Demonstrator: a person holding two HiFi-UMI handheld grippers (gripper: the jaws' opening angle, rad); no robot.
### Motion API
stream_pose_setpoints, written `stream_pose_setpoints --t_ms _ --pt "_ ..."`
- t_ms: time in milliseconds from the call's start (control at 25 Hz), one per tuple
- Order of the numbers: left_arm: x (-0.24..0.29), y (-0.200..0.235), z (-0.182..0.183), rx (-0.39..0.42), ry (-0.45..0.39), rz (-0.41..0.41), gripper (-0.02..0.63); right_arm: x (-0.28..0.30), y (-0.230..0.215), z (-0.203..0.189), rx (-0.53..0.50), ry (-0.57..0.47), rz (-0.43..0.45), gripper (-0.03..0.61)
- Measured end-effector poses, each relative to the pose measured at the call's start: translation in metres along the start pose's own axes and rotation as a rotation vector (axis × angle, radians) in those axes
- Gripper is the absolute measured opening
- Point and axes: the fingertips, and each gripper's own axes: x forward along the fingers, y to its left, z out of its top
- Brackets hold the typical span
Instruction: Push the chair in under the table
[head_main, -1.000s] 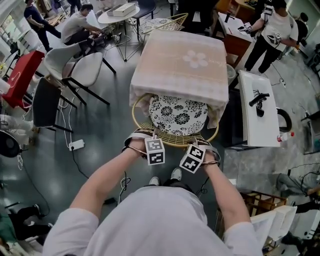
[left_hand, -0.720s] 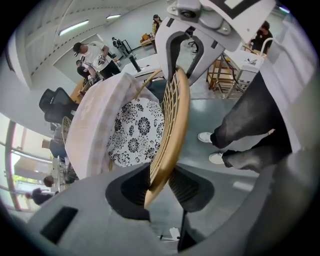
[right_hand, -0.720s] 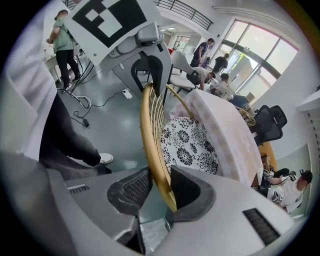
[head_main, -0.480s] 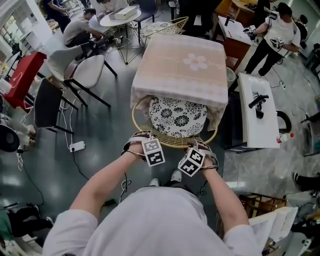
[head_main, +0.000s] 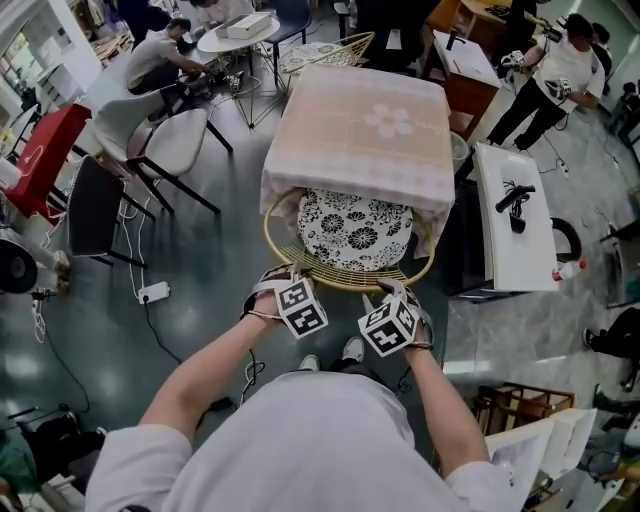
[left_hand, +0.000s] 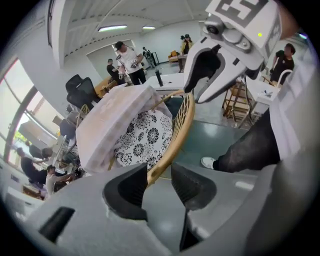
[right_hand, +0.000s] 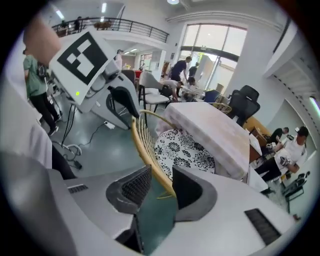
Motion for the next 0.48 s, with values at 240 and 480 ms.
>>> stream_pose_setpoints --t_ms 240,480 --pt "-0.043 0.002 0.049 -0.294 -0.256 -0.022 0.143 -0.028 -0.013 0.027 0.298 -0.156 -0.044 0.097" --pt "-0.089 0.013 0.094 -0.606 -0.504 -0.073 0.078 -0.060 -0.029 0.050 0.459 -0.299 -0.099 0.039"
